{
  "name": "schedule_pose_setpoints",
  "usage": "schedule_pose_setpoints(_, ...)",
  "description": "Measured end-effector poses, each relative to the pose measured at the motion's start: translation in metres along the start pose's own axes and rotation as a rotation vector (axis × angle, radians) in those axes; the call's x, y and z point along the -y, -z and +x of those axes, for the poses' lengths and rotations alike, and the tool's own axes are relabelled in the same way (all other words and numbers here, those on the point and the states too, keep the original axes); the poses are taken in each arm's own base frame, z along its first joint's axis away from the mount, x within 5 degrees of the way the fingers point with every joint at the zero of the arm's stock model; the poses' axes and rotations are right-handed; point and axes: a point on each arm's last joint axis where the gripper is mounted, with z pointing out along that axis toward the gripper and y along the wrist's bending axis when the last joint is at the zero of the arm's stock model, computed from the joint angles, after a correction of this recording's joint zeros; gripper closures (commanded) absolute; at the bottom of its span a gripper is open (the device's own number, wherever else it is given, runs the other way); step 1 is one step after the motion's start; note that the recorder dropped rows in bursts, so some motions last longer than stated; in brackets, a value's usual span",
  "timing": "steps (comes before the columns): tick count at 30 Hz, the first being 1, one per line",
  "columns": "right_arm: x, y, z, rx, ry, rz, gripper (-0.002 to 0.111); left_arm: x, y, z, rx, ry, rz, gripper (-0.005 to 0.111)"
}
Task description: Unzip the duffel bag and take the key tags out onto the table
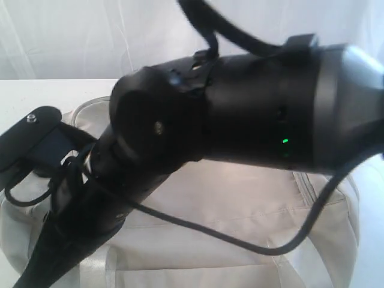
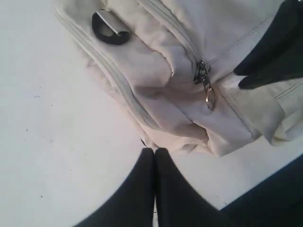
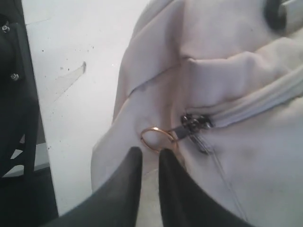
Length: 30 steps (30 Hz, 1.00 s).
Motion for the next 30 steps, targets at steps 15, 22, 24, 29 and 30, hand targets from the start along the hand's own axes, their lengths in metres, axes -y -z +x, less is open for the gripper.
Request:
schedule_pose_setpoints(15,0.002,-0.044,-0.005,-0.096,-0.156,0.049,0.056,0.0,-0.034,0.025,-0.129,0.042,0.054,0.107)
schedule_pose_setpoints(22,0.005,-0.045,-0.007,-0.123,-0.169,0.078,0.055,0.0,-0.034,0.025,-0.126,0.042,0.055,0.107)
schedule_pose_setpoints(24,0.005,-0.042,-0.009,-0.137,-0.174,0.084,0.055,0.0,-0.034,0.025,-0.126,0.042,0.055,0.107)
schedule_pose_setpoints(29,0.006,-0.041,-0.008,-0.157,-0.219,0.1,0.06,0.002,-0.034,0.024,-0.118,0.039,0.071,0.107)
schedule_pose_setpoints(30,0.006,-0.041,-0.008,-0.155,-0.224,0.099,0.061,0.002,-0.034,0.024,-0.115,0.039,0.077,0.107)
